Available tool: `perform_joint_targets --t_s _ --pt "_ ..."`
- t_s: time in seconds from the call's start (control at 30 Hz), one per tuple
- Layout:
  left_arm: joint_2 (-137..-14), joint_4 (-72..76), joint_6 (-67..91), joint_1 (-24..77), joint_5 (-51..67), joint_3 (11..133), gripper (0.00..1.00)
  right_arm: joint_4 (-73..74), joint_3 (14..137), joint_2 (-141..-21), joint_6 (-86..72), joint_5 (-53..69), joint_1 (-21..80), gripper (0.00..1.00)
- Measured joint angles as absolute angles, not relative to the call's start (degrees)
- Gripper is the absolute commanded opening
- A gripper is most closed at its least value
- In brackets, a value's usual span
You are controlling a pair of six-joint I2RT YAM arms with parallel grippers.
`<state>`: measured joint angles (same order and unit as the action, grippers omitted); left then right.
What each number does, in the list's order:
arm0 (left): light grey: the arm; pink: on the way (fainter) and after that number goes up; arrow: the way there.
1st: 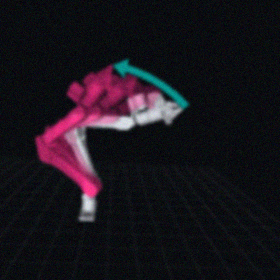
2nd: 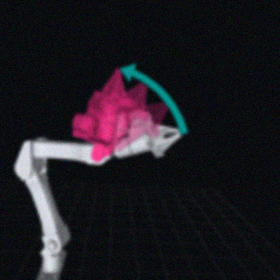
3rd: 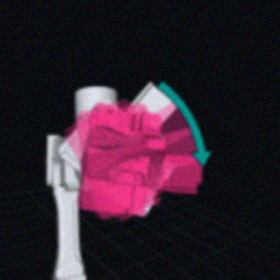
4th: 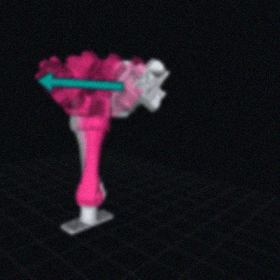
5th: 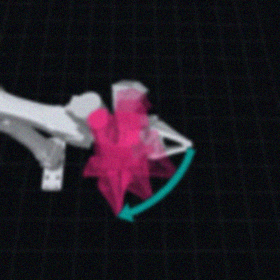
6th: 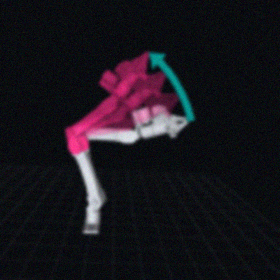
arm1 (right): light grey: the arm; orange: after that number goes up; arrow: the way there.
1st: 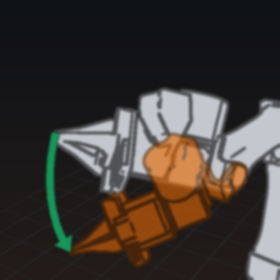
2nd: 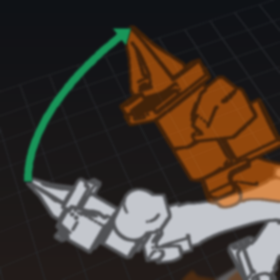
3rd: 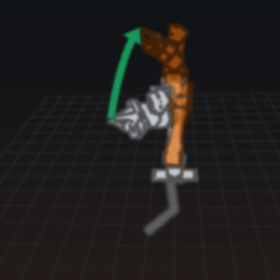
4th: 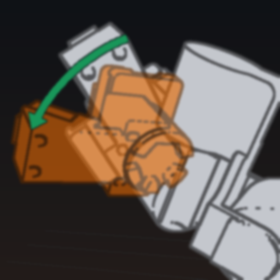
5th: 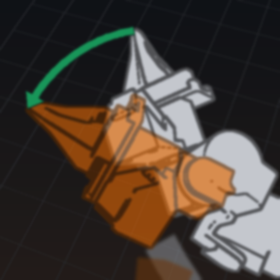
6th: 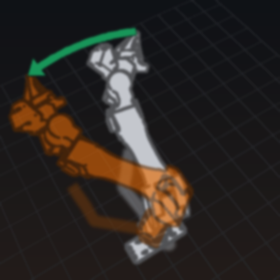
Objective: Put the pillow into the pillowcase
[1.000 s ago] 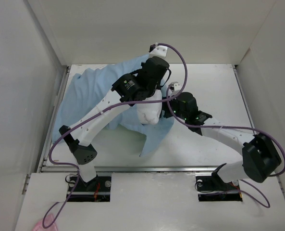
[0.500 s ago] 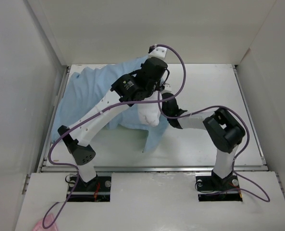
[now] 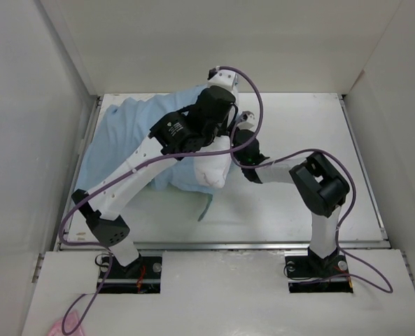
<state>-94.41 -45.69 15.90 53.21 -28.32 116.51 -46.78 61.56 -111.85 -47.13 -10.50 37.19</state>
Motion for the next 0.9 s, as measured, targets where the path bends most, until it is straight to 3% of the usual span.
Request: perform_joint_targets --t_s 0.2,0.43,0.7,0.9 --pt "-93.73 -44.45 16.23 52.86 -29.17 115.15 0.00 -48.27 53.17 -106.63 -44.01 -0.27 32.08 0.00" --pt "-93.41 -34.59 16.38 50.61 -28.21 110.04 0.00 -30.81 43.57 -82.50 -31.14 11.73 28.86 0.00" --pt "-97.97 -20.14 17.23 49.93 -21.45 102.19 0.00 -1.26 41.50 -56.66 -22.17 3.90 25.87 0.00" --pt "-98.41 -13.80 19.29 48.93 -17.12 94.08 0.00 13.80 41.87 -51.40 -20.97 -5.58 25.43 0.00"
